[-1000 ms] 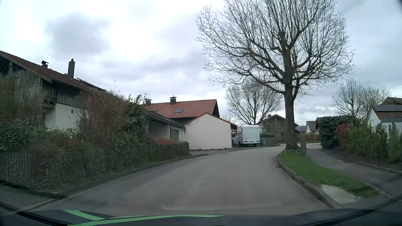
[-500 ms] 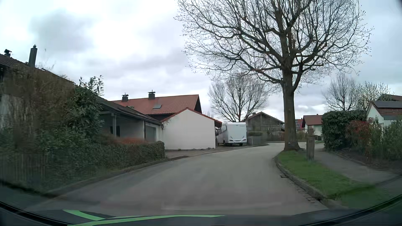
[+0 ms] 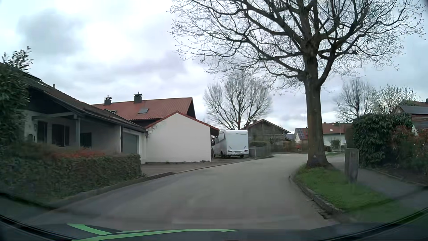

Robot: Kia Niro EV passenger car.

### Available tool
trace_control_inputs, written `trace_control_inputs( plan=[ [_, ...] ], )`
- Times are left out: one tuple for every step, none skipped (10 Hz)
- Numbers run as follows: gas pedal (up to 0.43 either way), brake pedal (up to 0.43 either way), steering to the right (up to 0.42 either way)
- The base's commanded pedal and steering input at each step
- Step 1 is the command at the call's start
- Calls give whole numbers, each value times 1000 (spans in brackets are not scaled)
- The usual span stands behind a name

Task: Follow the waypoints while adhering to traffic rules and regulations

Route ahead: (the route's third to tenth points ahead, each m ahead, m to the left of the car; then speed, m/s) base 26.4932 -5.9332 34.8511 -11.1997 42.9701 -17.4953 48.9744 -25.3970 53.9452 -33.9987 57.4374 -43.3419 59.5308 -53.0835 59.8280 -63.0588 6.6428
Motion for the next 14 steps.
trace_control_inputs(
  plan=[
    [110, 0, 86],
    [110, 0, 86],
    [110, 0, 86],
    [110, 0, 86],
    [110, 0, 87],
    [110, 0, 87],
    [110, 0, 87],
    [110, 0, 87],
    [110, 0, 89],
    [110, 0, 91],
    [110, 0, 91],
    [110, 0, 92],
    [98, 0, 92],
    [98, 0, 92]
  ],
)
